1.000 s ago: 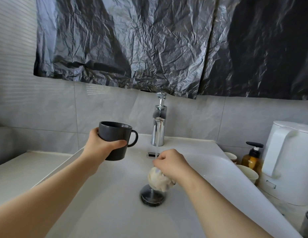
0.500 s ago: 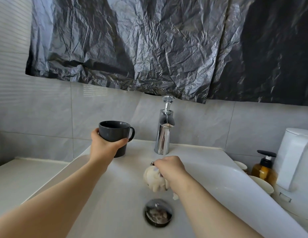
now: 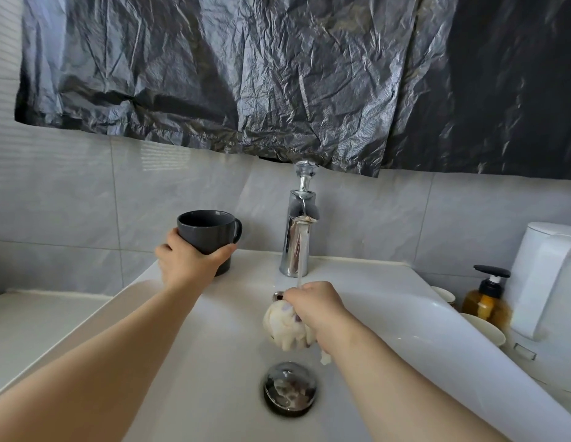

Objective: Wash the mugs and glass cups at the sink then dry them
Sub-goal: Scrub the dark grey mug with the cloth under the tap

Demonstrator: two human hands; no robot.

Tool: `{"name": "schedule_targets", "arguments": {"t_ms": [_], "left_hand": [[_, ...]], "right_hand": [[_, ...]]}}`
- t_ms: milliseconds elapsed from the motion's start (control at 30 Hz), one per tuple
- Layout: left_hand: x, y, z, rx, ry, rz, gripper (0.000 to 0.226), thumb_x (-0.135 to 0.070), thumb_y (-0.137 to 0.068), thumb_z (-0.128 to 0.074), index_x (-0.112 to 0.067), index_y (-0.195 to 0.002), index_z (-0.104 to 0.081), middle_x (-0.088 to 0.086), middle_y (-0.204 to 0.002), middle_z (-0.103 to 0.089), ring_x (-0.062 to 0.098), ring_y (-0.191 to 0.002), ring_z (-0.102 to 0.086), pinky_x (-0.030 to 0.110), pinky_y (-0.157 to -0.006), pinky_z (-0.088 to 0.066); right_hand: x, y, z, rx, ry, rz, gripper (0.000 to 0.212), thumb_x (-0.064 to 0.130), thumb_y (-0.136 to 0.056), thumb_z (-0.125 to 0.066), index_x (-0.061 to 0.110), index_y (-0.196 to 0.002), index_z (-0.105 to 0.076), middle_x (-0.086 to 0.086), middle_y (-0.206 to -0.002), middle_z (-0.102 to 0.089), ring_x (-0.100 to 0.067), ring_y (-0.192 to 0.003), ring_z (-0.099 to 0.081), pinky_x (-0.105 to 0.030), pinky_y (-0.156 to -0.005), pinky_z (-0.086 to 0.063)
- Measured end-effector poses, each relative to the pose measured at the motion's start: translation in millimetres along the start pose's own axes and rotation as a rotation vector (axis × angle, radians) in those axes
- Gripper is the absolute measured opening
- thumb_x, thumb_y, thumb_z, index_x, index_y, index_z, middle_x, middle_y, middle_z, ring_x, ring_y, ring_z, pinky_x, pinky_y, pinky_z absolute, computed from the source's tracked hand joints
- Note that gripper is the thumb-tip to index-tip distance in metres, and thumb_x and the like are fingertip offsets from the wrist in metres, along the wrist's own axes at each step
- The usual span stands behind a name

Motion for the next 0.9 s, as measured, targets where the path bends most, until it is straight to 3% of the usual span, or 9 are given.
{"name": "schedule_targets", "arguments": {"t_ms": [300,467,600,733,900], "left_hand": [[-0.4,0.6,4.1,0.052,-0.022,0.000,0.091,-0.040,-0.065,-0.084,-0.010,-0.135,-0.034,0.014,-0.133,-0.035,0.034,-0.116,-0.048,0.045,-0.095,-0.044],[-2.6,5.8,13.7,0.098,-0.022,0.015,0.079,-0.020,-0.068,-0.083,-0.007,-0.131,-0.037,0.015,-0.131,-0.042,0.031,-0.107,-0.050,0.040,-0.082,-0.046],[-6.0,23.2,24.2,0.138,-0.074,0.032,0.066,-0.016,-0.075,-0.075,-0.004,-0.127,-0.037,0.019,-0.124,-0.049,0.031,-0.094,-0.051,0.036,-0.067,-0.043],[-7.6,50.8,34.8,0.201,-0.166,0.037,0.057,-0.019,-0.084,-0.065,-0.007,-0.134,-0.039,0.017,-0.129,-0.043,0.030,-0.086,-0.052,0.034,-0.072,-0.043],[-25.4,92.1,39.5,0.283,-0.167,0.005,0.040,-0.022,-0.086,-0.062,-0.012,-0.124,-0.054,0.011,-0.128,-0.050,0.024,-0.087,-0.052,0.029,-0.075,-0.043]], "right_hand": [[0.9,3.4,2.6,-0.001,-0.004,-0.002,0.032,0.015,-0.083,-0.056,0.013,-0.053,-0.046,-0.002,-0.051,-0.049,-0.017,-0.048,-0.042,-0.019,-0.043,-0.029],[-0.4,6.6,5.5,-0.007,-0.017,-0.010,0.032,0.018,-0.083,-0.058,0.013,-0.053,-0.047,-0.003,-0.054,-0.051,-0.018,-0.050,-0.044,-0.019,-0.046,-0.032],[-3.1,14.3,12.3,-0.008,-0.054,-0.031,0.032,0.021,-0.084,-0.059,0.013,-0.054,-0.047,-0.003,-0.055,-0.051,-0.021,-0.054,-0.046,-0.021,-0.056,-0.038],[-8.5,30.4,24.3,0.006,-0.126,-0.097,0.028,0.029,-0.085,-0.059,0.013,-0.063,-0.056,-0.004,-0.061,-0.056,-0.026,-0.069,-0.055,-0.032,-0.069,-0.047],[-13.4,68.5,52.6,0.165,-0.384,-0.303,0.041,0.051,-0.074,-0.072,0.014,-0.077,-0.054,-0.003,-0.082,-0.050,-0.021,-0.059,-0.045,-0.028,-0.056,-0.036]]}}
Point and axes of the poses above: each hand's wrist, its own y-axis away from the middle knuckle, its own z-axis out of the back of the hand, x = y × z, the point moved 3 cm from there along -y, towards the middle knuckle
